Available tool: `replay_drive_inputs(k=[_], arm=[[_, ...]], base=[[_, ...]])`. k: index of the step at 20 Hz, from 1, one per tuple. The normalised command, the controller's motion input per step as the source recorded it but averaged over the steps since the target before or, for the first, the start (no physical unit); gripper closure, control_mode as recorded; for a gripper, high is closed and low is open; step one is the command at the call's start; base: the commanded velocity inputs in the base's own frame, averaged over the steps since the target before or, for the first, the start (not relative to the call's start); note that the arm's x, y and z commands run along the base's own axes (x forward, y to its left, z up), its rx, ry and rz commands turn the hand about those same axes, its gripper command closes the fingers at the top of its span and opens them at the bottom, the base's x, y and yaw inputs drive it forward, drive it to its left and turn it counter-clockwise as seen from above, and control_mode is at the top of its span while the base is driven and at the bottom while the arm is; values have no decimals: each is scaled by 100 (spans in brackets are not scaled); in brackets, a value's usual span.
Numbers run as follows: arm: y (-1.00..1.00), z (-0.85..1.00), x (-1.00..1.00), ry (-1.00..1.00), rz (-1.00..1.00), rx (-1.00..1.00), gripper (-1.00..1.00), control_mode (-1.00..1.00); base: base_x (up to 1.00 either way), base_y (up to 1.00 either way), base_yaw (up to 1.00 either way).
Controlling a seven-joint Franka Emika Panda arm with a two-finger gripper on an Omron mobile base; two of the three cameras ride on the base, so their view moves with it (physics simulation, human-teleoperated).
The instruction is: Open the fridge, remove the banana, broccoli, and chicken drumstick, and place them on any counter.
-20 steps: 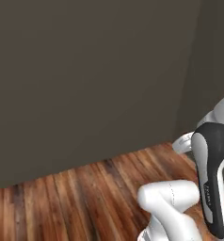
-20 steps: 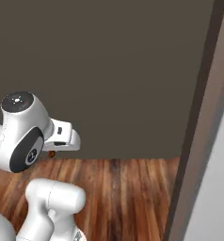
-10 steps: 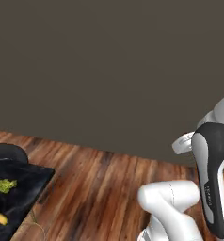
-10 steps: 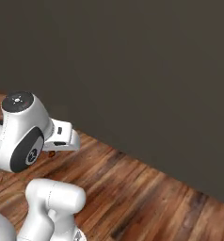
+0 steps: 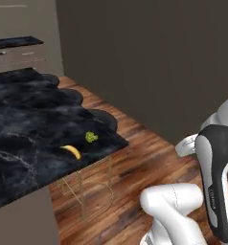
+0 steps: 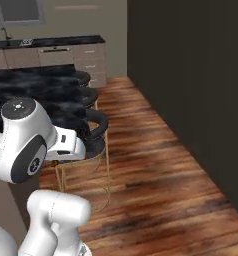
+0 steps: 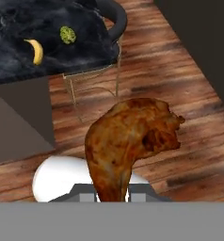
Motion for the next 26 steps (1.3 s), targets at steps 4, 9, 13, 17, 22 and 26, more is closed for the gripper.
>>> replay_drive_inputs(k=[4,9,13,17,22,26], arm=[[0,0,0,0,0,0,100,100],[0,0,0,0,0,0,100,100],[0,0,0,0,0,0,100,100],[0,0,0,0,0,0,100,100],[0,0,0,0,0,0,100,100],[0,0,0,0,0,0,100,100]], base=[[0,16,99],[21,47,59],[41,0,0],[46,0,0],[86,15,0],[67,0,0]])
